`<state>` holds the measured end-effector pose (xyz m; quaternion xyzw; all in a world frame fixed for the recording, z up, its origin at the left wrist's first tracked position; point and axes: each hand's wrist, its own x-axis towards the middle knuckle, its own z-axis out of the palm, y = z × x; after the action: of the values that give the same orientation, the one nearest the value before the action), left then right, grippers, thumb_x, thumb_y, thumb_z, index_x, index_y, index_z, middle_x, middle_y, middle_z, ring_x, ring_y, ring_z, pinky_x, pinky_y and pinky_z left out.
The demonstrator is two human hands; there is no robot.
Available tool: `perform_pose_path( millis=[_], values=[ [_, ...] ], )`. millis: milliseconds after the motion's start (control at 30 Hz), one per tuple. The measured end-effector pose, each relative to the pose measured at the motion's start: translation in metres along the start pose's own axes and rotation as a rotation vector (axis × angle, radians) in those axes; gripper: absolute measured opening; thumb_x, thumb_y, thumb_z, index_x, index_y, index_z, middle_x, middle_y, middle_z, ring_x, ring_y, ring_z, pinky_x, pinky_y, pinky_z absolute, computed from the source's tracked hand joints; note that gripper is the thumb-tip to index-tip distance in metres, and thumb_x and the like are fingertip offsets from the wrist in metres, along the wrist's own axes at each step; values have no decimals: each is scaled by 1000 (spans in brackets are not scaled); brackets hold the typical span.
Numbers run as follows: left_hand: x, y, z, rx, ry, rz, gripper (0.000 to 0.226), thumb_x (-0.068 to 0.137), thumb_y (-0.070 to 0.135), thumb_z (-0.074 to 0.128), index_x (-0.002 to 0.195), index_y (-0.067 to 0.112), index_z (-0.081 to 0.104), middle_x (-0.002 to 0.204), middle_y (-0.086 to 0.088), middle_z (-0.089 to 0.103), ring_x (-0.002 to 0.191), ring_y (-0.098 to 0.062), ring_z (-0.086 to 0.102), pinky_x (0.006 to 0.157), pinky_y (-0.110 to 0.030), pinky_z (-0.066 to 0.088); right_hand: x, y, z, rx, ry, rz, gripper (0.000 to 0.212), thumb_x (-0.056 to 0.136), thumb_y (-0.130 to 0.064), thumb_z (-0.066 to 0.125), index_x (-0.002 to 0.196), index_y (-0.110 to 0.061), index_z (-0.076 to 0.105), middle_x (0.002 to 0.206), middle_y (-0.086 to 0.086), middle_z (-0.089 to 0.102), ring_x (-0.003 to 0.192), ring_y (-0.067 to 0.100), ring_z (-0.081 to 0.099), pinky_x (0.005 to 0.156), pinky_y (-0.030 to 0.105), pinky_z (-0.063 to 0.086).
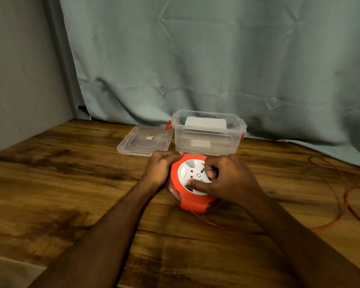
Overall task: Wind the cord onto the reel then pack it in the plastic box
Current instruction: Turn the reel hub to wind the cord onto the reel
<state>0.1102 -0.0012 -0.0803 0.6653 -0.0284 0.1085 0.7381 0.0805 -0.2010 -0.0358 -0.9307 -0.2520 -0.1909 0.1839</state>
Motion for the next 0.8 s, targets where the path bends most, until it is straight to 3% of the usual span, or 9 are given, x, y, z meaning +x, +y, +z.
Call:
perform_pose_path(
  millis=[133, 233, 367, 500, 567, 633, 700, 800],
  values=[
    [-1, 0, 0, 9, -12, 8, 29, 98, 15, 63, 95, -11, 75, 89, -27, 77, 76, -37, 74, 73, -40, 60, 1, -2, 5, -14, 53, 5, 49, 87, -48, 69, 53, -19, 50, 51, -6, 55, 54, 6, 55, 56, 24, 34],
    [-1, 0, 0, 23, 4, 35, 34, 99, 14, 62, 93, -18, 70, 91, -35, 73, 74, -39, 70, 72, -39, 57, -1, 0, -5, 77, 60, -57, 9, 83, -30, 74, 82, -27, 65, 67, -20, 58, 60, -2, 56, 50, 8, 31],
    [-1, 0, 0, 28, 0, 35, 29, 98, 13, 62, 85, -9, 74, 83, -28, 75, 69, -33, 70, 67, -34, 56, -2, 7, -17, 151, -111, -125, 53, 72, -13, 77, 118, -35, 62, 76, -35, 49, 63, -14, 50, 51, 5, 39],
    [-2, 1, -1, 29, -19, 31, 27, 99, 14, 61, 91, -7, 76, 86, -26, 76, 73, -35, 72, 69, -36, 58, 1, 14, -20, 113, -212, -128, 74, 76, -20, 79, 139, -43, 48, 100, -32, 59, 72, -16, 47, 57, 4, 33],
    [-3, 1, -1, 31, -24, 29, 28, 99, 14, 61, 93, -8, 76, 87, -26, 77, 73, -34, 72, 69, -36, 59, 2, 19, -19, 163, -235, -121, 77, 76, -22, 81, 140, -45, 44, 105, -34, 61, 80, -12, 55, 62, 4, 41],
    [-2, 1, 0, 36, -28, 16, 28, 99, 16, 62, 92, -8, 76, 86, -25, 77, 71, -33, 73, 69, -36, 59, 3, 20, -21, 209, -258, -103, 78, 73, -27, 84, 136, -48, 42, 119, -27, 64, 97, -1, 63, 69, 14, 55],
    [-2, 1, 0, 34, -29, 8, 29, 98, 16, 63, 92, -10, 75, 87, -27, 76, 70, -33, 72, 69, -36, 59, 4, 21, -23, 187, -257, -81, 74, 69, -36, 88, 128, -48, 44, 116, -25, 64, 99, 2, 63, 67, 16, 54],
    [-1, -1, -1, 12, -17, 7, 28, 97, 15, 65, 89, -10, 75, 85, -30, 75, 68, -34, 70, 68, -36, 56, 1, 17, -21, 107, -192, -82, 63, 64, -59, 86, 112, -41, 51, 94, -19, 65, 80, -1, 60, 58, 18, 42]
  ],
)
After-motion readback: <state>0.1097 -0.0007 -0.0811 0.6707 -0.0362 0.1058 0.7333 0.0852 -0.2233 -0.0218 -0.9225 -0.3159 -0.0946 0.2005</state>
